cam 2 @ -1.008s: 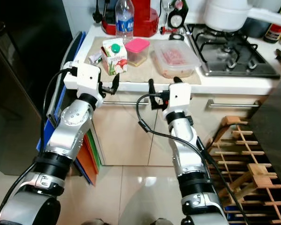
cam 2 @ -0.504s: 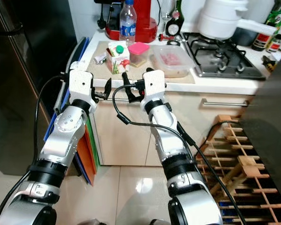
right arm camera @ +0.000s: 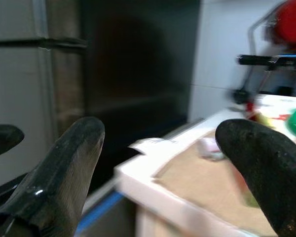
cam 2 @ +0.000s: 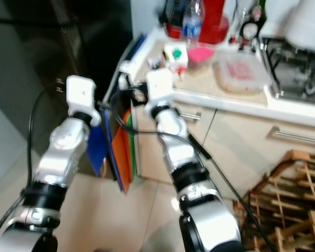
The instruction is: Restocking fridge
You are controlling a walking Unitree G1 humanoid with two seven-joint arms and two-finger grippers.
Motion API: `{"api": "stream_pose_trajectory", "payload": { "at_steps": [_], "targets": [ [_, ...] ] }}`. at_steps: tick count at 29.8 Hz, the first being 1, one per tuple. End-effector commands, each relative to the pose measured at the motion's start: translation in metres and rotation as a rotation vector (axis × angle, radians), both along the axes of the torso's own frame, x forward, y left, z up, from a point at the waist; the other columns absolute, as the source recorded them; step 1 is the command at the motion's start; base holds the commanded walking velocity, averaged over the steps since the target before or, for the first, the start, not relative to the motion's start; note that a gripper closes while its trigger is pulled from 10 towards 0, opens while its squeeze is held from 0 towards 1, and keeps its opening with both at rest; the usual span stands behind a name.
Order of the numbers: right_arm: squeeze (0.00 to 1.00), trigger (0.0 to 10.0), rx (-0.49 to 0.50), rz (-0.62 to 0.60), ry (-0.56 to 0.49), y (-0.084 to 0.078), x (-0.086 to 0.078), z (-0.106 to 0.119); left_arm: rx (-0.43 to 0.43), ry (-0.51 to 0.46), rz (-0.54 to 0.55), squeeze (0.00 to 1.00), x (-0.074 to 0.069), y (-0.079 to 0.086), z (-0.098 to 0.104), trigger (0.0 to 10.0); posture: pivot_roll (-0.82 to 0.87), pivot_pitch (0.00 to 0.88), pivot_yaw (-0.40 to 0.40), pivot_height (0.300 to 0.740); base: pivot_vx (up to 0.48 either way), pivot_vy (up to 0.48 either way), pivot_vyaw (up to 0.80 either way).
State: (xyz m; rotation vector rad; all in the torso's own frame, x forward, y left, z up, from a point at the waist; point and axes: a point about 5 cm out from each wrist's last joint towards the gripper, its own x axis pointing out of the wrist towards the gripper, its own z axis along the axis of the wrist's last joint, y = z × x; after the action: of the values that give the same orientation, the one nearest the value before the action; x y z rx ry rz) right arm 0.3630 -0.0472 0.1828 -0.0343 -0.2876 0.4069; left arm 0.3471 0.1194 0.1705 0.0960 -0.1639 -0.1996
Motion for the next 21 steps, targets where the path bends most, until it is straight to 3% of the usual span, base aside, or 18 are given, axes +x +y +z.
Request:
{"api": "stream_pose_trajectory", "payload": {
  "at_steps": [1,4,9,21],
  "targets": [
    [0.0,10.0,-0.002,-0.048,-0.008,-0.013,0.003,0.0,0.009,-0.005,-0.06,0.0,0.001,-0.018,0.004,10.0,0.02,0.031,0.009,0.74,0.48,0.0,0.0],
    [0.0,10.0,-0.005,-0.078,-0.029,-0.017,0.003,0.002,0.022,-0.01,-0.052,0.0,0.002,-0.02,0.006,10.0,0.01,0.033,0.008,0.74,0.48,0.0,0.0],
    [0.0,10.0,0.012,-0.147,-0.078,-0.025,0.004,0.012,0.035,0.019,-0.058,0.0,0.004,-0.022,0.004,10.0,0.01,0.038,0.009,0.74,0.0,0.0,0.0],
    [0.0,10.0,0.053,-0.104,-0.084,-0.018,0.002,0.019,0.027,0.016,-0.078,0.0,0.002,-0.025,0.005,10.0,0.02,0.042,0.01,0.74,0.0,0.0,0.0]
  ]
}}
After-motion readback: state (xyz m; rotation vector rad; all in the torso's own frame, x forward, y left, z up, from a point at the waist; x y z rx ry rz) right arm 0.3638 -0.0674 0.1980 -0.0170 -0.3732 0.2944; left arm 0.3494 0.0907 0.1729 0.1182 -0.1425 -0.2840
